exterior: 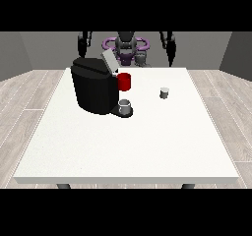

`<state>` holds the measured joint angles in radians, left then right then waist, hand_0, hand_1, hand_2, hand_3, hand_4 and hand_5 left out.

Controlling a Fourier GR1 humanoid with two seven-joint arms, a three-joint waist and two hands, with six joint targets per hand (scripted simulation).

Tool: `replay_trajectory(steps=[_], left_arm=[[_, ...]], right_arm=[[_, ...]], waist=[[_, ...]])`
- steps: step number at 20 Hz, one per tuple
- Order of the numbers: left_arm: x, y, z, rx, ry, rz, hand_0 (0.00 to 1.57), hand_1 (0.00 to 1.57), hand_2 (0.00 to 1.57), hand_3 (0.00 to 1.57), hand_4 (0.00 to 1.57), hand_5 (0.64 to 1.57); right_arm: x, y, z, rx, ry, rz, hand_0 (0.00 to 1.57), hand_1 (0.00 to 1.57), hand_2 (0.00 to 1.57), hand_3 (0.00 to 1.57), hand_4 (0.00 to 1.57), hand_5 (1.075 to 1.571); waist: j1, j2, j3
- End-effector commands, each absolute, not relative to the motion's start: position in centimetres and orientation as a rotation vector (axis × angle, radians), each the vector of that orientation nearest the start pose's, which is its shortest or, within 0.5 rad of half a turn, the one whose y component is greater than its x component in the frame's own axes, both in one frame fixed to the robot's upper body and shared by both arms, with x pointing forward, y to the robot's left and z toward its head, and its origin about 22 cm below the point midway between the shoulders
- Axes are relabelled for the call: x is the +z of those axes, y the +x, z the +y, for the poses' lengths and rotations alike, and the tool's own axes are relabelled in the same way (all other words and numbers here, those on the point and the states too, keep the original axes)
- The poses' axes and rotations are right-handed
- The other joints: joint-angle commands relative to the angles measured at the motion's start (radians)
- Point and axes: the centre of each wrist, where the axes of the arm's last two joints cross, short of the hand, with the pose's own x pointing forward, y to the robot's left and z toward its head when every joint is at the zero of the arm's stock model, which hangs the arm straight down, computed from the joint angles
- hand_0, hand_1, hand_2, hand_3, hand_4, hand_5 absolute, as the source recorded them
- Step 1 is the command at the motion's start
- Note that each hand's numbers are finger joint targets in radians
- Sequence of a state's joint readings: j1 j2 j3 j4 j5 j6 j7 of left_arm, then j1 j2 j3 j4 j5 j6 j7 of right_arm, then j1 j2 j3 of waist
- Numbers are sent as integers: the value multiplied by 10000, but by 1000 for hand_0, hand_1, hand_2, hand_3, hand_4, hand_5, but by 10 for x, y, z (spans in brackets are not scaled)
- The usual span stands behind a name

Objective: Insert the coffee pod into the coffee machine and close the lid

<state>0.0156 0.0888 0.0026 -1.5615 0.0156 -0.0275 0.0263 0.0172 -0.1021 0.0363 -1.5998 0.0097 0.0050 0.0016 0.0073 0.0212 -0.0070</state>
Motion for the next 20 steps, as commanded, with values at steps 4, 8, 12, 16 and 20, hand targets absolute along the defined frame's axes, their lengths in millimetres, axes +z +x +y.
replay_trajectory(steps=[4,8,12,16,20], left_arm=[[11,244,283,-2843,1175,-16049,0,0,0,0,0,1571],[24,249,302,-5054,1453,-16909,0,0,0,0,0,1571],[36,271,320,-5475,2336,-16626,0,0,0,0,0,1571],[48,289,340,-6210,3249,-15709,0,0,0,0,0,1571],[61,317,338,-6424,3776,-15480,0,0,0,0,0,1571]], right_arm=[[-5,234,-251,985,-544,-15466,0,0,0,0,0,1571],[-3,242,-245,472,-2771,-16066,0,0,0,0,0,1571],[17,252,-237,740,-2758,-16294,0,0,0,0,0,1571],[27,263,-239,970,-2703,-16674,0,0,0,0,0,1571],[28,270,-223,1357,-2171,-17050,0,0,0,0,0,1571]], waist=[[-231,-240,69],[-274,109,62],[-776,188,65],[-1092,715,68],[-1426,1150,69]])
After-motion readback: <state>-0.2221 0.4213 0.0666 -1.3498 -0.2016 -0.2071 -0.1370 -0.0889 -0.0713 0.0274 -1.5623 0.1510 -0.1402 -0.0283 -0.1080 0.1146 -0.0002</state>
